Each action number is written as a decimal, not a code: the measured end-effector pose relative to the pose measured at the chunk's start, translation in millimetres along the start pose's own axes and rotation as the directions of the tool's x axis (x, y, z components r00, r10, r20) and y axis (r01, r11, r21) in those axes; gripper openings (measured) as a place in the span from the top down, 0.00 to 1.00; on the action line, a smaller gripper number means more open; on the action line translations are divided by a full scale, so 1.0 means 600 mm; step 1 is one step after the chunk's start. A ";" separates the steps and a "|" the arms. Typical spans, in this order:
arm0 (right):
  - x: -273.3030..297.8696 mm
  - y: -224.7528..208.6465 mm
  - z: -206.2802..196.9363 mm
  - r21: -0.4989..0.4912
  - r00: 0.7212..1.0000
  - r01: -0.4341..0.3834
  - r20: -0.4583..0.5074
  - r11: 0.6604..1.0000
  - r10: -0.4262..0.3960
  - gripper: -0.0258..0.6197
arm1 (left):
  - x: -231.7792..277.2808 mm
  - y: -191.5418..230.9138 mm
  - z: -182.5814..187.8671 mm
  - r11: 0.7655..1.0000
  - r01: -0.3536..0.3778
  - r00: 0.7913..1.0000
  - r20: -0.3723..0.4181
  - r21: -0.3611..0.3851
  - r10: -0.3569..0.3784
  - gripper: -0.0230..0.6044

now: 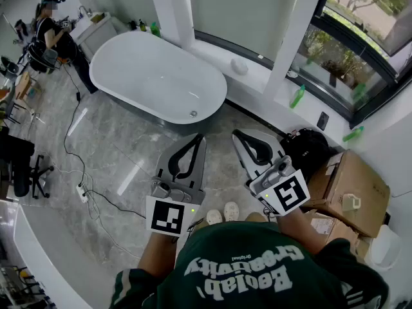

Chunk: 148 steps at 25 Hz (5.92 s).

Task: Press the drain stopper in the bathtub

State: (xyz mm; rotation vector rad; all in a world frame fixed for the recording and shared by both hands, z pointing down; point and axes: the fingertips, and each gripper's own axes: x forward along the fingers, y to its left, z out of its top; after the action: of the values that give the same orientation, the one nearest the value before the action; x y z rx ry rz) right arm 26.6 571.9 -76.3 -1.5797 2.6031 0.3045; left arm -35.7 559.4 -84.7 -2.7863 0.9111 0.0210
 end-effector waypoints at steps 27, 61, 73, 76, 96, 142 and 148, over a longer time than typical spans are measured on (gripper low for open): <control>-0.020 -0.064 -0.026 0.046 0.999 -0.016 0.038 0.999 0.014 0.94 | 0.054 -0.029 -0.017 0.998 -0.057 0.998 -0.017 0.006 0.057 0.96; -0.002 -0.110 -0.074 0.082 0.997 -0.063 0.049 0.995 0.059 0.94 | 0.110 -0.023 -0.065 0.994 -0.107 0.992 -0.064 0.023 0.108 0.96; 0.125 -0.143 -0.134 0.099 0.997 -0.074 0.026 0.992 0.072 0.94 | 0.165 0.103 -0.135 0.992 -0.127 0.987 -0.098 0.013 0.127 0.95; 0.176 -0.162 -0.146 0.100 0.998 -0.062 0.029 0.993 0.060 0.95 | 0.199 0.149 -0.150 0.994 -0.105 0.990 -0.092 0.024 0.107 0.96; 0.443 -0.273 -0.240 0.105 0.994 0.008 -0.109 0.994 0.004 0.94 | 0.371 0.413 -0.251 0.998 -0.058 0.990 -0.128 0.009 0.059 0.96; 0.787 -0.417 -0.414 0.177 0.968 0.081 -0.249 0.981 -0.035 0.94 | 0.593 0.733 -0.433 0.996 -0.030 0.985 -0.174 -0.084 0.015 0.96; 0.797 -0.417 -0.436 0.174 0.960 0.075 -0.280 0.982 -0.024 0.94 | 0.600 0.745 -0.467 0.992 -0.035 0.982 -0.188 -0.120 0.012 0.96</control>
State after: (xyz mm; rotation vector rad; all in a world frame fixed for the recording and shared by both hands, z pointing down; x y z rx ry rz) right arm 34.6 -11.1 65.0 -1.7273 2.6872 -0.1691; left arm -20.5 -58.8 74.3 -2.9297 1.0181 -0.1913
